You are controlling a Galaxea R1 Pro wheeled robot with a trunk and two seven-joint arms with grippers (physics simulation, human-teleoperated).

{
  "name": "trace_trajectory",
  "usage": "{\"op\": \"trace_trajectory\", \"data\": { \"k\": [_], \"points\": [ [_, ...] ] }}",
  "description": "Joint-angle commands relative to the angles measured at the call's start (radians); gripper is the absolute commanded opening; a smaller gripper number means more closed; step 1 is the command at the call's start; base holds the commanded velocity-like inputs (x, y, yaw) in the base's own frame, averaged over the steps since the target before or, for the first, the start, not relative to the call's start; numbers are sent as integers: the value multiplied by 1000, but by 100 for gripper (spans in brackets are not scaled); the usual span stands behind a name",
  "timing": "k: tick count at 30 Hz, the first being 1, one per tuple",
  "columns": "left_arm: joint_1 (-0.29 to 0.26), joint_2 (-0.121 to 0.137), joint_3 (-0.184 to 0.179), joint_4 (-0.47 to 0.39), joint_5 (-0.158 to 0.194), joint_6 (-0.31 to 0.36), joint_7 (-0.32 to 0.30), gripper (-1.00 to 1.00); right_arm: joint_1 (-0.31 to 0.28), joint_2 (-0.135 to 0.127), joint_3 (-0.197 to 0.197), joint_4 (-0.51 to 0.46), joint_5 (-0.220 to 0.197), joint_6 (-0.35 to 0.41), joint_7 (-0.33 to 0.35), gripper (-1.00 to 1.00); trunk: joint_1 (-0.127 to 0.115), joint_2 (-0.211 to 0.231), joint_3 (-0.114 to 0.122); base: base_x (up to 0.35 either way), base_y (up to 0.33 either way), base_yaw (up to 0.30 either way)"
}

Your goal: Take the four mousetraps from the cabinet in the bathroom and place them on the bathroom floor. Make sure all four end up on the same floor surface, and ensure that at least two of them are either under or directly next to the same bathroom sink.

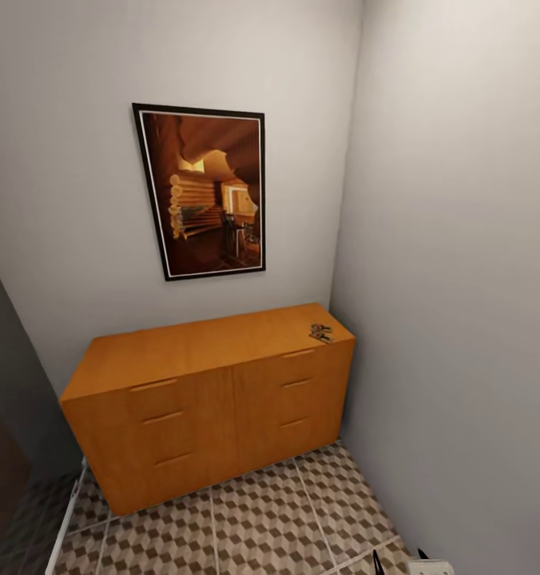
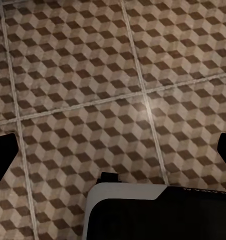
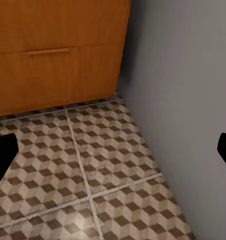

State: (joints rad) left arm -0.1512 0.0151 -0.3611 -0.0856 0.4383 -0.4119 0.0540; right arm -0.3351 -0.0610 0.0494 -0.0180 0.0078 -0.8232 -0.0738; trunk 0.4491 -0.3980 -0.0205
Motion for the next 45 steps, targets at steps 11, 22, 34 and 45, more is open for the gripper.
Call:
{"op": "trace_trajectory", "data": {
  "k": [11, 22, 34, 45],
  "points": [
    [-1, -1, -10, 10, 3, -2, 6, 100, -1, 0, 6, 1, 1, -2, -7, 100, 1, -2, -2, 111, -36, 1],
    [-1, -1, -10, 16, 3, -2, 6, 100, -1, 0, 6, 1, 1, -2, -5, 100, 1, -2, -2, 4, -2, 0],
    [-1, -1, -10, 17, 3, -2, 6, 100, -1, 0, 6, 1, 1, -2, -5, 100, 1, -2, -2, 0, 0, 0],
    [-1, -1, -10, 17, 3, -2, 6, 100, -1, 0, 6, 1, 1, -1, -5, 100, 1, -2, -2, 0, 0, 0]
  ]
}}
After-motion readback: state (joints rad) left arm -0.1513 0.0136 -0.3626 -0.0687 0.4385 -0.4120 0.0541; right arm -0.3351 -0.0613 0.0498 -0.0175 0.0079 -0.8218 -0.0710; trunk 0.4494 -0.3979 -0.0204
